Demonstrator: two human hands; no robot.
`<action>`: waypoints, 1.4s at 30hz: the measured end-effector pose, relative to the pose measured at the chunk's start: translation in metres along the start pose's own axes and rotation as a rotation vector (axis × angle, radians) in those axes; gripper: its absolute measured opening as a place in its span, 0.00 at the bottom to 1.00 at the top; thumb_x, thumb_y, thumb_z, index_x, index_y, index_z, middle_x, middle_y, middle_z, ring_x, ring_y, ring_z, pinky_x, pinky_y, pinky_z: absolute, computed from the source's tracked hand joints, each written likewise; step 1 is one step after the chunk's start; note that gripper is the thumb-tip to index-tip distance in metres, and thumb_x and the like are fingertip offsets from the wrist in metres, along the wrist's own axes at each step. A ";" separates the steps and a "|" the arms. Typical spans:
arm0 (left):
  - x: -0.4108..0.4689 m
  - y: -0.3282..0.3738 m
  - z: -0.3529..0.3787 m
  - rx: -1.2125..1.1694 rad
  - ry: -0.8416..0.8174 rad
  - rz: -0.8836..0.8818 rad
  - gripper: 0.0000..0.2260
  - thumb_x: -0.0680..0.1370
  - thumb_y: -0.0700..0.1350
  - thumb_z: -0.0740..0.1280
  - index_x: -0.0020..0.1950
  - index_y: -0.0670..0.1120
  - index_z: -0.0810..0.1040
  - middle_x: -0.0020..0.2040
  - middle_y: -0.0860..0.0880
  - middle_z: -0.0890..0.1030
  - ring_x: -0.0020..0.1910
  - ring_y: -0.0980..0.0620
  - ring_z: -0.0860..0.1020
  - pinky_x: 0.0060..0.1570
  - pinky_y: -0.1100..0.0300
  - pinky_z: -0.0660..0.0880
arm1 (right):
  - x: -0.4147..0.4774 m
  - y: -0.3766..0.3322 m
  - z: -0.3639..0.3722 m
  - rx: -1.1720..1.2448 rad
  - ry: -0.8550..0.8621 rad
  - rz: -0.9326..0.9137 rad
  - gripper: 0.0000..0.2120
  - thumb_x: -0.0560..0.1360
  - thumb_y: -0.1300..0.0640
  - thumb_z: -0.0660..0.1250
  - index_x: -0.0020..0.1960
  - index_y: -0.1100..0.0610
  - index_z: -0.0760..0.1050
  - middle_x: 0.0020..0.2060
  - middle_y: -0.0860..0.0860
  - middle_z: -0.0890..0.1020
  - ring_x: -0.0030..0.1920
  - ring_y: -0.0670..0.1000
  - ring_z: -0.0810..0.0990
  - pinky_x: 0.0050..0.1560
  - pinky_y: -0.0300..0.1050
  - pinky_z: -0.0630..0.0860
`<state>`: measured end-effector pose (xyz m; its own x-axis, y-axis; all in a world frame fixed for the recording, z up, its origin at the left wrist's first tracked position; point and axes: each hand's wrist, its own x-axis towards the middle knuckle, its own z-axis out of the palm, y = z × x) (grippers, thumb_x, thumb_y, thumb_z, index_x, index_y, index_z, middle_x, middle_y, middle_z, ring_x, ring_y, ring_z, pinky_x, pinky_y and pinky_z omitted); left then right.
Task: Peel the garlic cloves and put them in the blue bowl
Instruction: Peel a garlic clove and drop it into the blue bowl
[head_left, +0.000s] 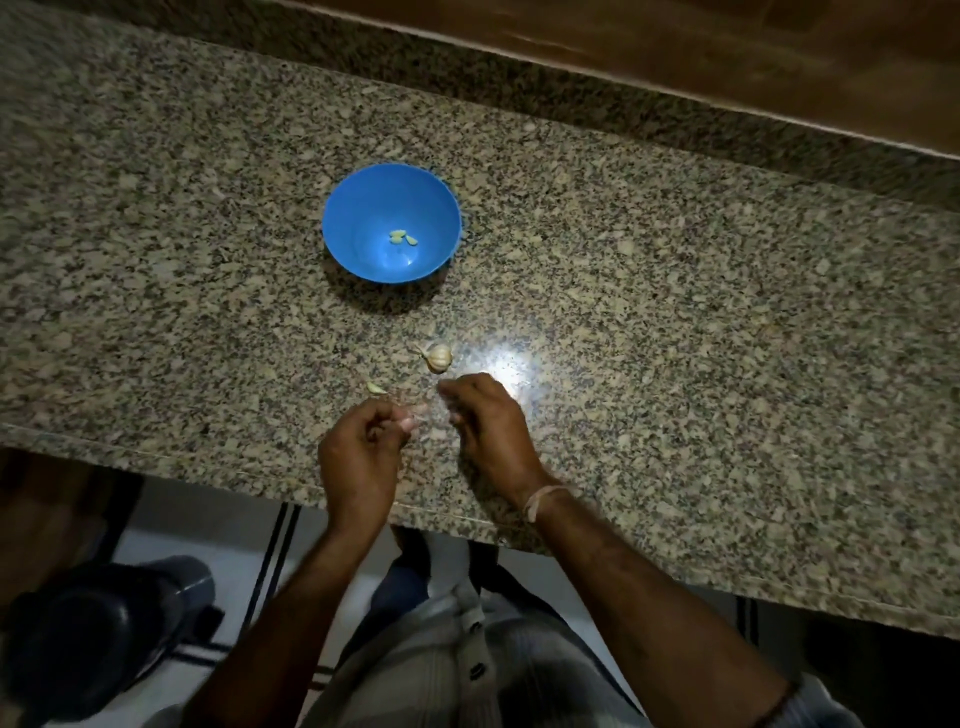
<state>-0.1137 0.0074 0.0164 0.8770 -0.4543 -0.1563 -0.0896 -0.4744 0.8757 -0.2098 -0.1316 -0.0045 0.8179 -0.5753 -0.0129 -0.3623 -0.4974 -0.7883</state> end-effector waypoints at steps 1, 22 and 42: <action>-0.003 -0.001 -0.001 0.013 0.021 -0.026 0.05 0.78 0.40 0.74 0.44 0.48 0.83 0.42 0.54 0.85 0.41 0.60 0.82 0.40 0.73 0.74 | -0.002 -0.001 -0.001 0.082 0.016 -0.003 0.14 0.82 0.67 0.66 0.66 0.60 0.81 0.57 0.54 0.82 0.57 0.54 0.80 0.59 0.49 0.78; -0.019 -0.007 -0.011 -0.044 0.090 -0.169 0.04 0.77 0.40 0.77 0.44 0.46 0.84 0.37 0.52 0.84 0.36 0.57 0.80 0.36 0.68 0.76 | 0.007 -0.007 0.018 -0.373 -0.093 -0.256 0.09 0.72 0.64 0.71 0.45 0.54 0.74 0.44 0.49 0.77 0.46 0.52 0.72 0.39 0.48 0.67; -0.172 -0.218 -0.373 -0.342 0.649 -0.447 0.10 0.79 0.38 0.73 0.42 0.51 0.82 0.38 0.54 0.84 0.38 0.59 0.82 0.43 0.56 0.78 | -0.136 -0.311 0.344 0.796 -0.875 0.537 0.16 0.86 0.65 0.59 0.41 0.59 0.75 0.31 0.52 0.75 0.31 0.46 0.71 0.36 0.38 0.71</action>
<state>-0.0691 0.4701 0.0227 0.9019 0.2916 -0.3186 0.3843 -0.2051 0.9001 -0.0548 0.3247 0.0307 0.7823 0.1818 -0.5958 -0.6172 0.3552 -0.7020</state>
